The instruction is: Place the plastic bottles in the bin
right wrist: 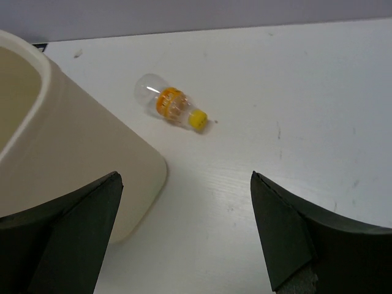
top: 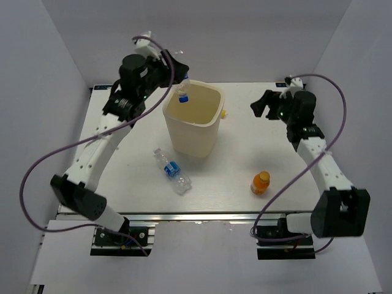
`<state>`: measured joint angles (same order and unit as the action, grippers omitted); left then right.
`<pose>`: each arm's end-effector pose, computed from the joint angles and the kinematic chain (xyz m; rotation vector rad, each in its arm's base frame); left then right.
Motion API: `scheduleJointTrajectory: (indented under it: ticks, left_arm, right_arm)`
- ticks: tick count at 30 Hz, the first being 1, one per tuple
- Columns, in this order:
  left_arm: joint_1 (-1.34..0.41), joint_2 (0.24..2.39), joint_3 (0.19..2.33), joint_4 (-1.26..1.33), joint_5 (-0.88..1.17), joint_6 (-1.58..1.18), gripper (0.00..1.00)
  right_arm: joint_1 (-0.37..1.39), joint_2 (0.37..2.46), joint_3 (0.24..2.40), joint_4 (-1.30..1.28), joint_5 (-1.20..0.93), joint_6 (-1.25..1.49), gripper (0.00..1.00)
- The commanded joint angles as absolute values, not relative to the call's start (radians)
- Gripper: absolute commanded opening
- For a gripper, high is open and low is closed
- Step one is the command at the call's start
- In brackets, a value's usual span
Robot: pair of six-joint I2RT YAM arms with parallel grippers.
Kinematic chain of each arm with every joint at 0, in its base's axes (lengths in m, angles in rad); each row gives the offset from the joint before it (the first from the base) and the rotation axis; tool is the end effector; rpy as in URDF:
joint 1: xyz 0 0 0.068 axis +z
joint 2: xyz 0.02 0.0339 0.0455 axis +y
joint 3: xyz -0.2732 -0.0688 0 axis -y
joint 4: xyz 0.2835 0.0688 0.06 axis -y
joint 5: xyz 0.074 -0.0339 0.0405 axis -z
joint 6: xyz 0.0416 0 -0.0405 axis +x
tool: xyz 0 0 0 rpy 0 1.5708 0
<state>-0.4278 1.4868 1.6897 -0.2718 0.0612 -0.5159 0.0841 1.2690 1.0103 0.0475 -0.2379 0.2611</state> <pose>0.3428 -0.1591 0.4937 -0.0263 1.6963 -0.7657 0.3381 0.0383 0.3358 -0.0140 1.7991 0.4595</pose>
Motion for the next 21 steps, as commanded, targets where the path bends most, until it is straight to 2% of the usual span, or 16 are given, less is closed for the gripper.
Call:
scheduleJointTrajectory:
  ticks: [1, 3, 5, 7, 12, 16, 21]
  left_arm:
    - [-0.468, 1.595, 1.811, -0.380, 0.068, -0.387, 0.36]
    - [-0.480, 1.667, 1.882, -0.434, 0.070, -0.361, 0.42]
    - [-0.483, 1.692, 1.910, -0.446, 0.072, -0.348, 0.67]
    - [-0.483, 1.710, 1.928, -0.462, 0.060, -0.339, 0.97]
    - [-0.483, 1.713, 1.976, -0.491, -0.038, -0.321, 0.98]
    - [-0.480, 1.704, 1.967, -0.520, -0.182, -0.340, 0.98]
    - [-0.356, 1.664, 1.901, -0.496, -0.123, -0.448, 0.98]
  right_arm:
    - [0.072, 1.401, 1.184, 0.132, -0.420, 0.181, 0.89]
    - [0.072, 1.460, 1.254, 0.140, -0.454, 0.183, 0.89]
    - [0.071, 1.541, 1.284, 0.190, -0.513, 0.192, 0.89]
    - [0.069, 1.645, 1.342, 0.245, -0.587, 0.199, 0.89]
    - [0.075, 1.877, 1.557, 0.227, -0.745, 0.275, 0.89]
    - [0.109, 2.018, 1.673, 0.177, -0.674, 0.215, 0.89]
    - [0.181, 2.208, 1.911, 0.018, -0.603, 0.105, 0.89]
